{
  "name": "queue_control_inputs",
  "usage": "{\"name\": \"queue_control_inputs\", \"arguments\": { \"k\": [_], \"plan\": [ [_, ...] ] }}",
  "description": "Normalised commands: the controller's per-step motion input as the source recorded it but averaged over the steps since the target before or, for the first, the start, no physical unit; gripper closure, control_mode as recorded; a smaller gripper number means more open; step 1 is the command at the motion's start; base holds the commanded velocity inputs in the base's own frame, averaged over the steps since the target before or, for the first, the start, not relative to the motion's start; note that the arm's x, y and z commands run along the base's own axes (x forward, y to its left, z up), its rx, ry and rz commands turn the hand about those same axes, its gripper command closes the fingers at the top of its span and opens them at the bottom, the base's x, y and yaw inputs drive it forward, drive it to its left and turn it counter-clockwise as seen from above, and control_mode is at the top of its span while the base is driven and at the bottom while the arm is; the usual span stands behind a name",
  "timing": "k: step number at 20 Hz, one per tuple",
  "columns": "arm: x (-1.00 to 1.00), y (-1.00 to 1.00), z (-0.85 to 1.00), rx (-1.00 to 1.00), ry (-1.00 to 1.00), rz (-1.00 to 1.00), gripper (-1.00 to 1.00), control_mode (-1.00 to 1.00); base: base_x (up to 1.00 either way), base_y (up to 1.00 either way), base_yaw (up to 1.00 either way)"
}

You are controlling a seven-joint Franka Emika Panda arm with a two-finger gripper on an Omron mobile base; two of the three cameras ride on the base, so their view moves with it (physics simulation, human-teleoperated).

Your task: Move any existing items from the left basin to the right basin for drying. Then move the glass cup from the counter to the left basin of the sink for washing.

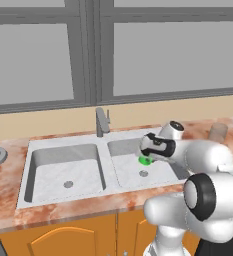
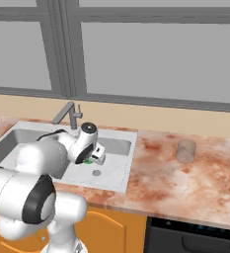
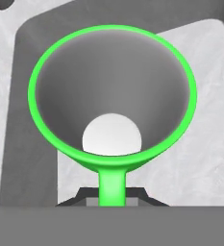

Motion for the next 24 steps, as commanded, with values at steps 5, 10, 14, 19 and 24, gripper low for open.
{"name": "queue_control_inputs", "arguments": {
  "k": [5, 10, 14, 19, 24],
  "plan": [
    [0.24, -0.05, -0.31, 0.0, 0.05, 0.0, 1.0, -1.0, 0.0, 0.0, 0.0],
    [0.19, 0.0, -0.4, -0.04, 0.0, 0.0, 1.0, -1.0, 0.0, 0.0, 0.0],
    [0.09, 0.0, -0.37, -0.09, -0.01, 0.0, 1.0, -1.0, 0.0, 0.0, 0.0],
    [0.12, 0.0, -0.23, -0.07, 0.0, -0.01, 1.0, -1.0, 0.0, 0.0, 0.0],
    [0.15, 0.0, -0.17, -0.05, 0.0, -0.01, 1.0, -1.0, 0.0, 0.0, 0.0]
  ]
}}
